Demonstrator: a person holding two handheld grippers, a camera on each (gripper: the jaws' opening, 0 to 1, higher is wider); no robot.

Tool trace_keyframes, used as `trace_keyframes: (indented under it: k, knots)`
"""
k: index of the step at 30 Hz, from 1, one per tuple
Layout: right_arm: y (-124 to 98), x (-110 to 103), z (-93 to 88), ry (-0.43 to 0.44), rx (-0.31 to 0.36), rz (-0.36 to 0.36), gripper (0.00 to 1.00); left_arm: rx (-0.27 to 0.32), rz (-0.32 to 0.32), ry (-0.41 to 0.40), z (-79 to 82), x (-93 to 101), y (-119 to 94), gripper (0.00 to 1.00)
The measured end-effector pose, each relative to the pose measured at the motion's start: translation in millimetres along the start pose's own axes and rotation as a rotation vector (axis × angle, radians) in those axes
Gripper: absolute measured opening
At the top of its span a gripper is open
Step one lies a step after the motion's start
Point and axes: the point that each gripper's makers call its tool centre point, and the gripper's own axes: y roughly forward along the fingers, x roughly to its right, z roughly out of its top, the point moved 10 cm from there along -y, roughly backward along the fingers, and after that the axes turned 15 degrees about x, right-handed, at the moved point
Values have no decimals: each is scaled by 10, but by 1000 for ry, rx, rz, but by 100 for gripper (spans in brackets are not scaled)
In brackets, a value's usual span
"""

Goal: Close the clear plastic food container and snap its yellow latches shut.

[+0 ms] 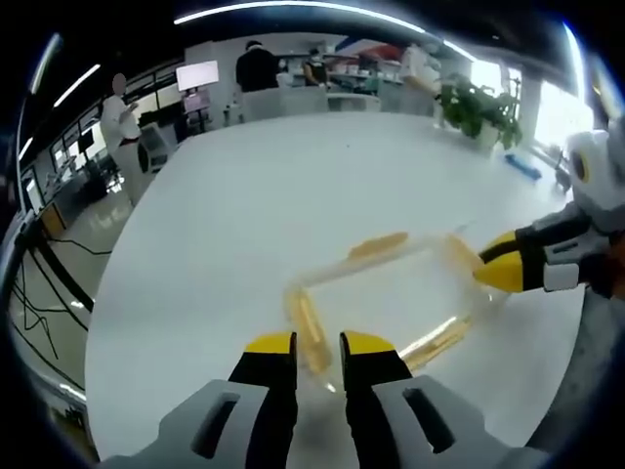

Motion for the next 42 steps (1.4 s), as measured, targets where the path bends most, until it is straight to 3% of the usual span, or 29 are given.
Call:
trace_keyframes:
  k: [12,20,42]
  knots:
    - [8,22,9,6,-8,-6,4,18,16,-7,5,-2,50,4]
    - [-29,2,64,9,14,-4,3,-7,8,31,23,13,-13,4]
    - [-240,-37,298,66,67,26,2,27,53,2,312,61,-337,4]
